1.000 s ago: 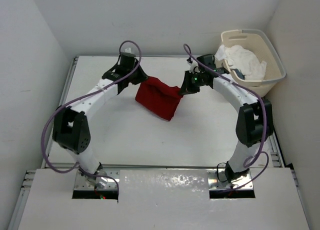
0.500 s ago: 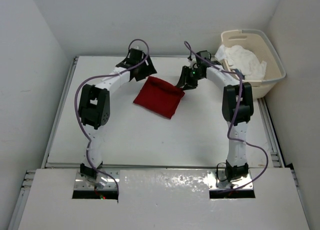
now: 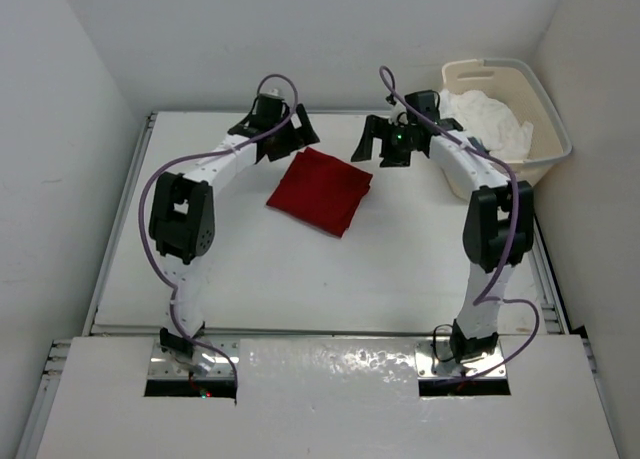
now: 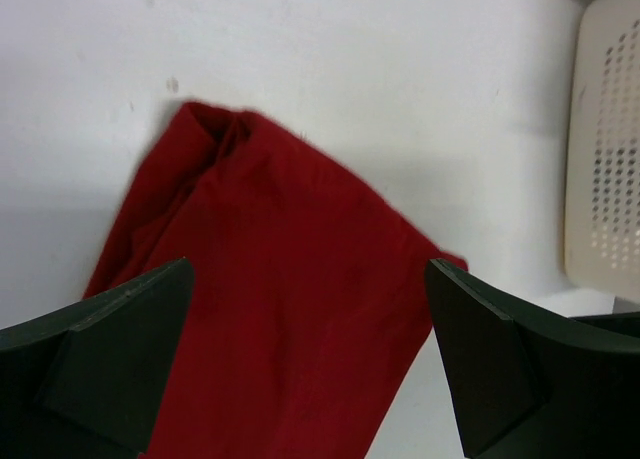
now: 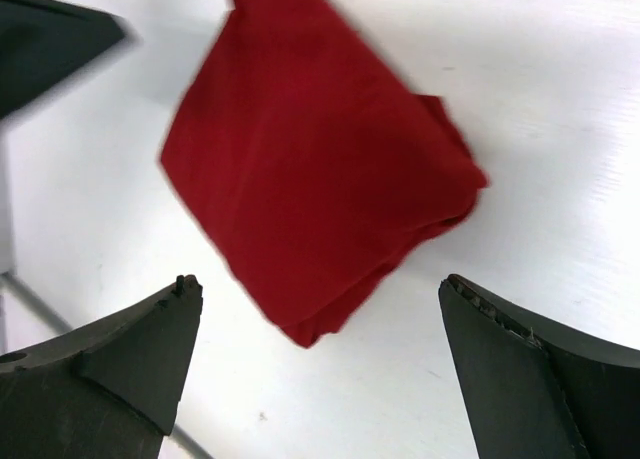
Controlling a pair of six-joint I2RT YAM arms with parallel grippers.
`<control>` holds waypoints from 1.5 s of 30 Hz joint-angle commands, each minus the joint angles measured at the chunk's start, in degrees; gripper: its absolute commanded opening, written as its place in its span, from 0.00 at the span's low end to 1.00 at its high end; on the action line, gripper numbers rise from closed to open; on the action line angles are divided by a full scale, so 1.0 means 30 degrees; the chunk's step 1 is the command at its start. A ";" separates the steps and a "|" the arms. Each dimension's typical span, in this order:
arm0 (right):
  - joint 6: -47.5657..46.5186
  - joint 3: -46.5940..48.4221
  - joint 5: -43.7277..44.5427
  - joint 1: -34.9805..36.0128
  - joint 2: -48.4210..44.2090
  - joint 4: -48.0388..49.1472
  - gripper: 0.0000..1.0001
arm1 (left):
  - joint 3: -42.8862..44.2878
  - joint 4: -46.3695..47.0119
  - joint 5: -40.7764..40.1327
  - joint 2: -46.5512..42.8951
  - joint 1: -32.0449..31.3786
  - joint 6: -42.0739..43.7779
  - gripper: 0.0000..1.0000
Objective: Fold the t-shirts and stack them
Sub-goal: Fold the long partially folded tshirt into a neat square, then put the neatly folded tshirt into the corner of the board with the left arm
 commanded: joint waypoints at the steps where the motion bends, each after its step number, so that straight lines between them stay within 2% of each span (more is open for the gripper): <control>1: 0.0614 -0.1516 -0.1818 0.0411 -0.0653 0.2572 0.99 | -0.1569 0.1096 0.1124 -0.1183 -0.0687 0.0150 1.00; 3: 0.2022 -0.2393 -0.3434 0.0557 -0.0360 0.4711 0.99 | -0.2479 0.1591 0.1505 -0.1359 -0.0864 0.0061 1.00; 7: 0.2873 -0.1610 -0.3437 0.0617 0.1366 0.5654 0.99 | -0.5114 0.2912 0.2442 -0.1360 -0.1041 -0.0611 1.00; 12: 0.3724 0.0263 -0.2592 0.0646 0.4501 0.6357 0.99 | -0.5910 0.2475 0.1800 -0.0627 -0.1040 -0.0584 1.00; 18: 0.3461 0.1905 -0.1651 0.0587 0.6612 0.5833 0.99 | -0.7375 0.2619 0.1300 -0.1386 -0.1041 -0.0701 0.99; 22: 0.2585 0.3925 -0.1998 0.0616 0.6908 0.3874 0.99 | -0.7729 0.2446 0.0865 -0.3082 -0.1128 -0.0469 0.95; 24: 0.1765 0.3931 -0.2410 0.0617 0.6179 0.3517 0.99 | -0.7321 0.1979 0.0454 -0.3642 -0.1129 -0.0059 0.95; 25: 0.1385 0.3552 -0.2586 0.0617 0.4957 0.3342 0.99 | -0.6564 0.1686 0.0075 -0.3847 -0.1129 0.0524 0.99; 30: -0.0639 -0.1746 -0.2266 0.0617 0.0147 0.3662 0.99 | -0.4684 0.0512 -0.1946 -0.4319 -0.1012 0.2723 1.00; 35: -0.1167 -0.7307 -0.0688 0.0587 -0.4132 0.4248 0.99 | -0.2927 -0.0951 -0.1485 -0.1921 -0.0165 0.5125 1.00; 37: -0.1429 -0.8283 -0.0129 0.0587 -0.5158 0.4103 0.99 | -0.2163 -0.1421 -0.1015 -0.1042 0.0101 0.5917 1.00; 41: -0.2163 -0.9457 0.0839 0.0587 -0.7267 0.3049 0.99 | -0.2481 -0.1306 -0.1188 -0.0422 0.0277 0.7617 0.99; 44: -0.2485 -0.9605 0.1192 0.0587 -0.8031 0.2375 0.99 | -0.2485 -0.1274 -0.1482 0.0249 0.0627 0.8058 0.91; 45: -0.2515 -0.9635 0.1250 0.0587 -0.8179 0.2142 0.99 | -0.2252 -0.1305 -0.1366 0.0484 0.0774 0.8059 0.85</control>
